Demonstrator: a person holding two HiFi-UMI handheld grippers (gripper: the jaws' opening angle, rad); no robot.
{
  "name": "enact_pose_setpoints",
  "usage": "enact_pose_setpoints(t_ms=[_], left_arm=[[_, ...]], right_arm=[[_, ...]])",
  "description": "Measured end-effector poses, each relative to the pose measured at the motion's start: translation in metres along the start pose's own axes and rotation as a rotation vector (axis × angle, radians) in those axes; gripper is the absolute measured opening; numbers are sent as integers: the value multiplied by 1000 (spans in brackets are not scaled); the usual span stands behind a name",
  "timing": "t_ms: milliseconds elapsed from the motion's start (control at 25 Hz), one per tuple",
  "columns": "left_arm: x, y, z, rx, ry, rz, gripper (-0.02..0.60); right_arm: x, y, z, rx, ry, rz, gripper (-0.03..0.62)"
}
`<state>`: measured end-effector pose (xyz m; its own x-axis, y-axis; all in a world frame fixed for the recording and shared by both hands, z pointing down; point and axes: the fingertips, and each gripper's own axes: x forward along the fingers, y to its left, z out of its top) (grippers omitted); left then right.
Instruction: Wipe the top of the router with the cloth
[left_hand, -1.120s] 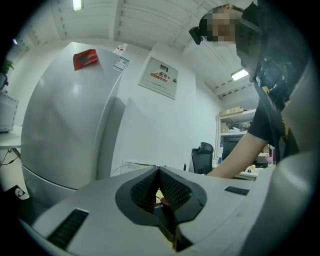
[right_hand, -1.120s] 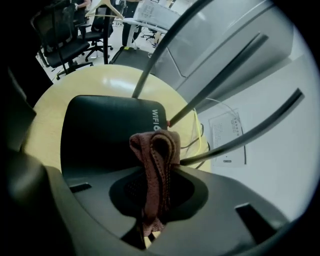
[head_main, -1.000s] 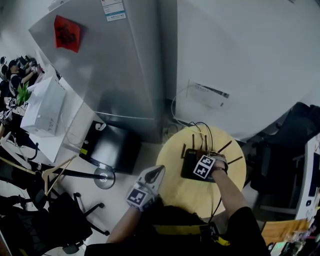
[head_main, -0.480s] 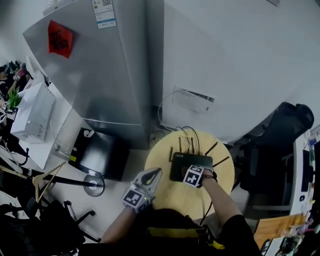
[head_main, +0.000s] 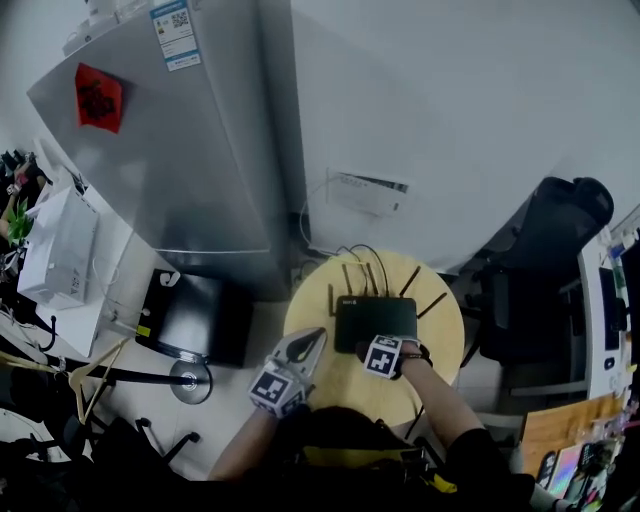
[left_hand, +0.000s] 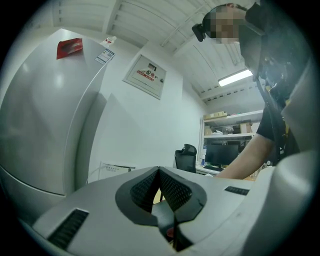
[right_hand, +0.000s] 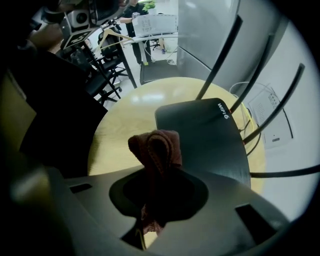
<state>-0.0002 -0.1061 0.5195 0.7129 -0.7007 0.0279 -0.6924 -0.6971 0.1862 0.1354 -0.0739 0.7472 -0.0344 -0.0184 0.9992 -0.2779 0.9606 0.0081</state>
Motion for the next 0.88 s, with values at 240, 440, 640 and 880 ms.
enact_pose_setpoints(t_ms=[240, 440, 640, 880], left_arm=[[12, -10, 5, 11, -9, -49, -3], [20, -15, 11, 13, -22, -64, -3], [21, -13, 10, 12, -6, -60, -3], [21, -3, 0, 2, 17, -30, -3]], right_arm=[[-1, 5, -6, 32, -26, 4, 61], [5, 34, -10, -67, -115, 146, 60], [-39, -15, -5, -88, -225, -102, 60], [-66, -103, 5, -200, -190, -576, 60]])
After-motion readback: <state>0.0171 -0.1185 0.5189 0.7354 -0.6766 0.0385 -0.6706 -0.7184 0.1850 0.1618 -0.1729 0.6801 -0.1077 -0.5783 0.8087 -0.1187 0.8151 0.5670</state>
